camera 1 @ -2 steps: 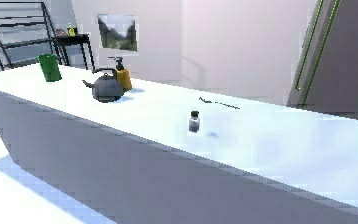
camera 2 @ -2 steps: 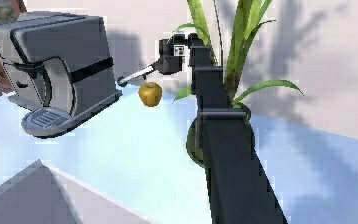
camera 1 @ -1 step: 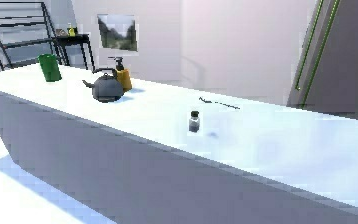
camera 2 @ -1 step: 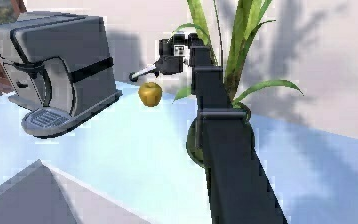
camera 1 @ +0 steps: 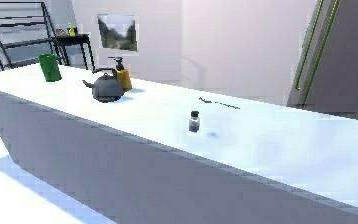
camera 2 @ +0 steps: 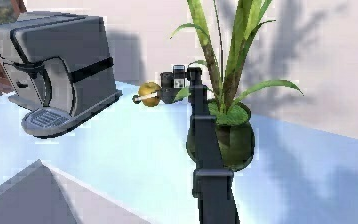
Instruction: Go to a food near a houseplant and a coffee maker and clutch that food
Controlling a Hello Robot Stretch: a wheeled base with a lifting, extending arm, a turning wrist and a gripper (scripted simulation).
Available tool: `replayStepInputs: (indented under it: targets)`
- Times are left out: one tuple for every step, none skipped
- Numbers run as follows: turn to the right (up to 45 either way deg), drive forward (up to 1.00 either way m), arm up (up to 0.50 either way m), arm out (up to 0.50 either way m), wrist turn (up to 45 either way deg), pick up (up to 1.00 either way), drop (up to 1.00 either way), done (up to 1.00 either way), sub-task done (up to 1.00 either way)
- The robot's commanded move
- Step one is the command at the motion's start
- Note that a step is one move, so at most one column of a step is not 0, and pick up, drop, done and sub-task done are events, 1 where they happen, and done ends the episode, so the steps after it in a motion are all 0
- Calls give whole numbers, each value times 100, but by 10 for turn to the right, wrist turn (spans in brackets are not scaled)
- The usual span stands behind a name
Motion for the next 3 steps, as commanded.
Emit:
replayStepInputs:
  targets:
    - [0, 0, 0, 0, 0, 100, 0, 0, 0]
    - [0, 0, 10, 0, 0, 0, 0, 0, 0]
    - [0, 0, 0, 0, 0, 0, 0, 100, 0]
